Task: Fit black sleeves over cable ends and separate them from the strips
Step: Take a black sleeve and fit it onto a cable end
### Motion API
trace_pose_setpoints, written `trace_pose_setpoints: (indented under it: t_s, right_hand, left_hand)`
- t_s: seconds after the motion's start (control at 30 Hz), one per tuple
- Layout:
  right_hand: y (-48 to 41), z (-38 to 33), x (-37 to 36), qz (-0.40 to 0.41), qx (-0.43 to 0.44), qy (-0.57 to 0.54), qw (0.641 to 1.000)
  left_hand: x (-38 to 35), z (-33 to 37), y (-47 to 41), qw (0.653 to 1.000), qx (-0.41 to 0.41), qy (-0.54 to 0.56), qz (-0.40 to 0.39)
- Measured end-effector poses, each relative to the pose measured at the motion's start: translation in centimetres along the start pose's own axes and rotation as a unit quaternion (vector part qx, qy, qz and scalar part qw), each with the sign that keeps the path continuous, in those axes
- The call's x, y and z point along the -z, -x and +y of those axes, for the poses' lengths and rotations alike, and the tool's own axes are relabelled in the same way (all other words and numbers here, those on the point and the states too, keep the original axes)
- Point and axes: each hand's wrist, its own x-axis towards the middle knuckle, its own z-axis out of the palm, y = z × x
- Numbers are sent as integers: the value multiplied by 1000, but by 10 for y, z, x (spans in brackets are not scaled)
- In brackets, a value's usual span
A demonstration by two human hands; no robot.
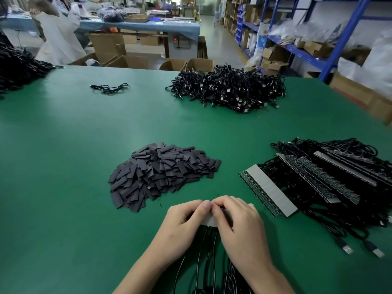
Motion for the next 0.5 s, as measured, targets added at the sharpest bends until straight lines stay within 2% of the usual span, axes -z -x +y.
trace_pose_setpoints:
  t_s: [0.17, 0.5]
  right_hand:
    - [2, -1, -1, -1, -20, -46, 999]
    - [1, 0, -3, -17, -24, -98, 995]
  left_hand:
    - [-3, -2, 0, 999, 12, 29, -24]
    - [-2, -3, 1, 998, 9, 55, -18]
